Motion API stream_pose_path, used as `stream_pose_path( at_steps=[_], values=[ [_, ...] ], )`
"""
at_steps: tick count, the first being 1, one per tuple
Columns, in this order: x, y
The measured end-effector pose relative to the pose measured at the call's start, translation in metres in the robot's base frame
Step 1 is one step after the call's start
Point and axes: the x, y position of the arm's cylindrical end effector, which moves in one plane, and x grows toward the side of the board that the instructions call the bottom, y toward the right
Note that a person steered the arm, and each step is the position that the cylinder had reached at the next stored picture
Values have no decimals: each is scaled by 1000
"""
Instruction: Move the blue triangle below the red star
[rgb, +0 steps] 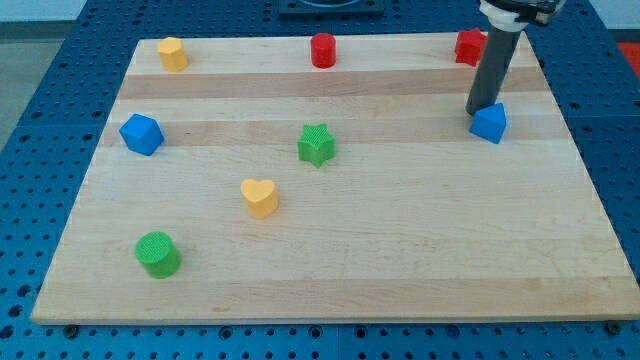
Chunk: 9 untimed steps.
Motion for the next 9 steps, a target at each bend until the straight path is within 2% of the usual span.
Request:
stream_pose_path(
  at_steps=[5,9],
  values=[
    [17,2],
    [0,-3]
  ],
)
